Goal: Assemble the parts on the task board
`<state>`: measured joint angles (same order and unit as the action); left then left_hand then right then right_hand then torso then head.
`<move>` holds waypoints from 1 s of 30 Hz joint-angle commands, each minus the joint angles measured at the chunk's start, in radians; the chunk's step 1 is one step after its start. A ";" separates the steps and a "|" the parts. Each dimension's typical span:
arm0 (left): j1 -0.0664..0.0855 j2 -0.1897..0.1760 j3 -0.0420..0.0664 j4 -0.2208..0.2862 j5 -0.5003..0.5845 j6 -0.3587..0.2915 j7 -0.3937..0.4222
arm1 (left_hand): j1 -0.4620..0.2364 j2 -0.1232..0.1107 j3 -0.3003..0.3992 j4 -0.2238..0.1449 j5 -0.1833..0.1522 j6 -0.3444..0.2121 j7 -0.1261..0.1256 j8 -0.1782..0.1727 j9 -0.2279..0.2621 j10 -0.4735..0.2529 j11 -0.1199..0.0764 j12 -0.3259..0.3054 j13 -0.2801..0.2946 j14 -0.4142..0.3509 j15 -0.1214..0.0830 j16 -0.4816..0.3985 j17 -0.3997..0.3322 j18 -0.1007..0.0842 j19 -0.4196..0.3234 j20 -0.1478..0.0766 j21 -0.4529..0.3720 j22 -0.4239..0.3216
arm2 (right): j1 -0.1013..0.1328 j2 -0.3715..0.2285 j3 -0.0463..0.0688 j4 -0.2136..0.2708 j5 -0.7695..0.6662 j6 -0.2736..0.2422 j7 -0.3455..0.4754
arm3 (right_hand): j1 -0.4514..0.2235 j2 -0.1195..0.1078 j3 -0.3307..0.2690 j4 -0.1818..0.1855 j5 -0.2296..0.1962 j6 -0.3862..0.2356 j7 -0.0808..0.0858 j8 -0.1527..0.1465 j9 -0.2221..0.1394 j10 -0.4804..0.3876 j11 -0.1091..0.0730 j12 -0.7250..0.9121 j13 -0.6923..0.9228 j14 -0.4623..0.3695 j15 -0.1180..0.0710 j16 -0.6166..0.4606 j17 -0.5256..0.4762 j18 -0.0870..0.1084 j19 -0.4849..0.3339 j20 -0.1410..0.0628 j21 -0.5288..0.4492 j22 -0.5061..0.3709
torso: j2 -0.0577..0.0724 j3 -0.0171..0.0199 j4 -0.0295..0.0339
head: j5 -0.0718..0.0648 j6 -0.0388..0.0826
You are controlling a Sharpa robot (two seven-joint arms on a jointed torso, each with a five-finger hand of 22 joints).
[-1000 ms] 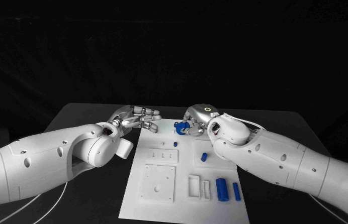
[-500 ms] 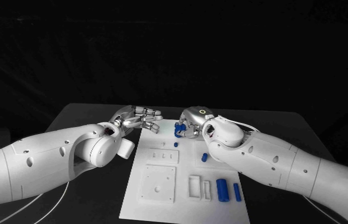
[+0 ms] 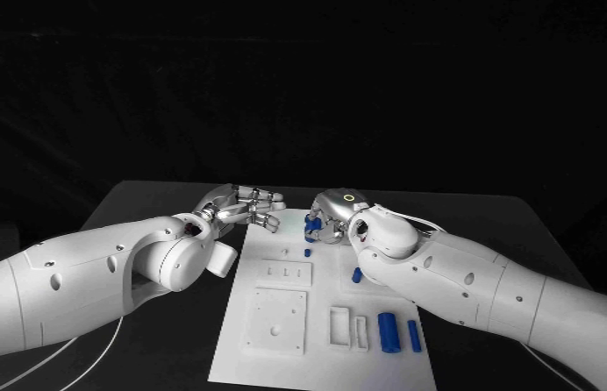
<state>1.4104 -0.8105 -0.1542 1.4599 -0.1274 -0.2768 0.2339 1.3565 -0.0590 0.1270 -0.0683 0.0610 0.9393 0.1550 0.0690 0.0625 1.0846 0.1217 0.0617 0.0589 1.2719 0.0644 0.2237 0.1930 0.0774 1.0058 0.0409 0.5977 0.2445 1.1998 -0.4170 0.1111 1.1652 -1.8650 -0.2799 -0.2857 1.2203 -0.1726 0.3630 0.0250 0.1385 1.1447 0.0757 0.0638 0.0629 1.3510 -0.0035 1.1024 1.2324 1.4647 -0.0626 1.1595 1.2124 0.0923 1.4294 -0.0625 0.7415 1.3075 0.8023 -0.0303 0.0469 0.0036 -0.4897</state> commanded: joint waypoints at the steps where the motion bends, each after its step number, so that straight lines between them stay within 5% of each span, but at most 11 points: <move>1: 0.001 0.002 0.001 0.001 -0.002 0.011 0.005 | 0.002 0.001 0.004 -0.004 0.006 -0.005 0.002 -0.002 0.001 -0.007 0.001 -0.001 0.001 0.001 -0.006 0.000 -0.002 0.016 -0.005 -0.001 0.002 -0.001 | -0.003 0.003 -0.004 -0.007 -0.014 0.014 0.008 | 0.011 -0.002 0.000 -0.006 -0.005 -0.003 0.004 -0.002 0.000 0.003 -0.003 -0.004 -0.001 0.003 -0.005 0.002 -0.001 -0.009 -0.002 -0.007 -0.006 0.090 | 0.000 0.0000 -0.0003 | 0.001 0.000; 16: 0.001 0.002 0.001 0.001 -0.002 0.012 0.005 | 0.002 0.001 0.004 -0.004 0.006 -0.005 0.002 -0.002 0.001 -0.007 0.001 -0.001 0.001 0.001 -0.006 0.000 -0.002 0.016 -0.005 -0.001 0.002 -0.001 | -0.005 -0.003 -0.009 -0.009 -0.014 0.025 0.005 | 0.010 -0.001 0.000 -0.009 -0.005 -0.003 0.004 -0.002 0.001 0.003 -0.002 -0.005 -0.002 0.002 -0.005 0.000 -0.002 -0.010 -0.002 -0.007 -0.008 0.090 | -0.001 0.0005 -0.0010 | 0.001 0.000; 30: 0.001 0.000 0.001 -0.001 -0.002 0.013 0.005 | 0.002 0.001 0.004 -0.004 0.006 -0.005 0.002 -0.002 0.001 -0.007 0.001 -0.001 0.001 0.001 -0.006 0.000 -0.002 0.016 -0.005 -0.001 0.002 -0.001 | -0.009 -0.044 -0.009 0.045 -0.018 -0.015 -0.003 | 0.009 -0.003 0.000 -0.013 0.012 -0.002 0.004 -0.002 0.000 0.003 -0.003 -0.006 -0.003 0.003 -0.007 0.000 -0.002 -0.011 0.000 -0.010 -0.010 0.090 | -0.001 0.0010 -0.0020 | 0.004 -0.002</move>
<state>1.4104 -0.8117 -0.1540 1.4579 -0.1275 -0.2764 0.2334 1.3565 -0.0590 0.1270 -0.0684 0.0610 0.9394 0.1550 0.0690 0.0626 1.0845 0.1217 0.0617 0.0589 1.2719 0.0644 0.2237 0.1930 0.0773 1.0058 0.0409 0.5978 0.2447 1.1913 -0.4581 0.1022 1.2021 -1.8689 -0.2830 -0.2857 1.2203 -0.1727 0.3632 0.0190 0.1473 1.1425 0.0768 0.0584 0.0638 1.3508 -0.0034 1.1024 1.2308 1.4647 -0.0626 1.1595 1.2115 0.0923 1.4293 -0.0624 0.7375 1.3073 0.8018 -0.0292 0.0453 0.0077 -0.4915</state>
